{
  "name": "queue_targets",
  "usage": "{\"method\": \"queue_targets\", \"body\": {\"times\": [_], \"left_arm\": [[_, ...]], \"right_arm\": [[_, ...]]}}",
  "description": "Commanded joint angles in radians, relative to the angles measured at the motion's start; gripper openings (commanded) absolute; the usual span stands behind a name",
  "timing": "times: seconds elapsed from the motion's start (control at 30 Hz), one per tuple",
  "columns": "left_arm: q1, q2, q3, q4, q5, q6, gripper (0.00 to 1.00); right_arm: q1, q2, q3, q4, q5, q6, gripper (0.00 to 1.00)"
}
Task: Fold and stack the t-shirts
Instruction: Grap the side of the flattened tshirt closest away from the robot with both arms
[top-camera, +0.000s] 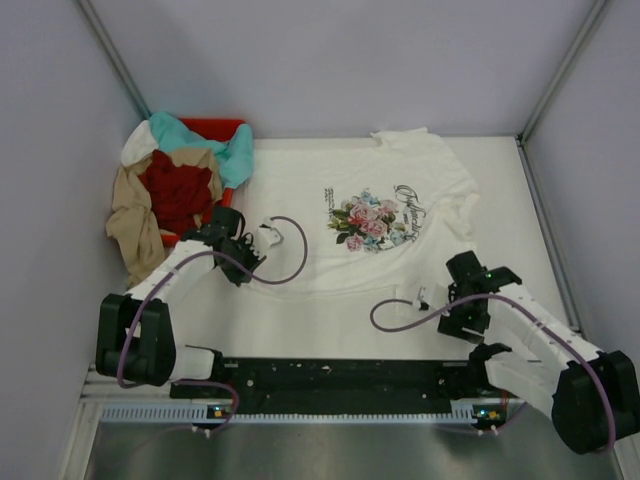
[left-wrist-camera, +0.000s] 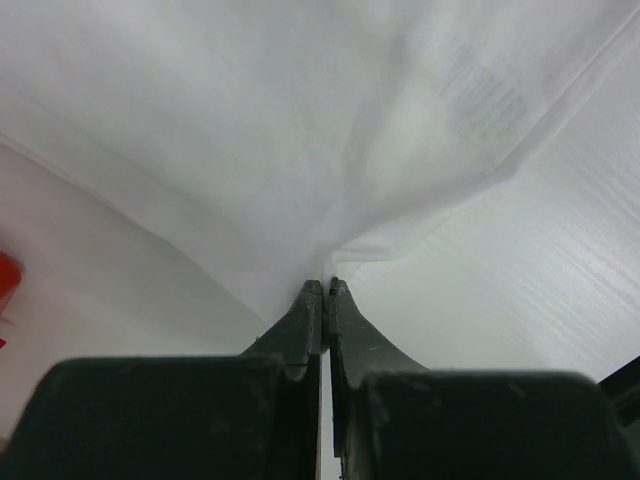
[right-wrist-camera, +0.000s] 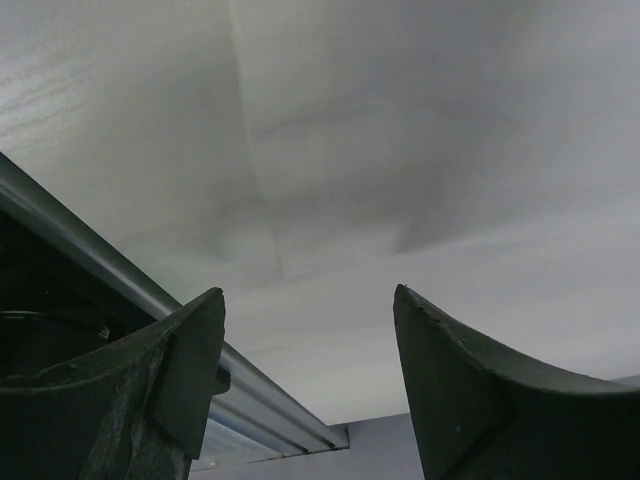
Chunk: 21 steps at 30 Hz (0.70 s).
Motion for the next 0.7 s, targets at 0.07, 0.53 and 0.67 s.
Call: {"method": "queue_targets", "body": {"times": [0.07, 0.53, 0.67], "left_arm": [[0.003, -0.024, 0.027, 0.011, 0.009, 0.002, 0.00], [0.003, -0.007, 0.029, 0.009, 0.001, 0.011, 0.00], [0.003, -0.001, 0.039, 0.000, -0.003, 0.015, 0.00]], "right_arm": [[0.026, -0.111, -0.133, 0.150, 0.063, -0.067, 0.63], [0.036, -0.082, -0.178, 0.229, -0.078, -0.137, 0.39], [0.076, -0.062, -0.180, 0.227, -0.101, -0.162, 0.51]]}}
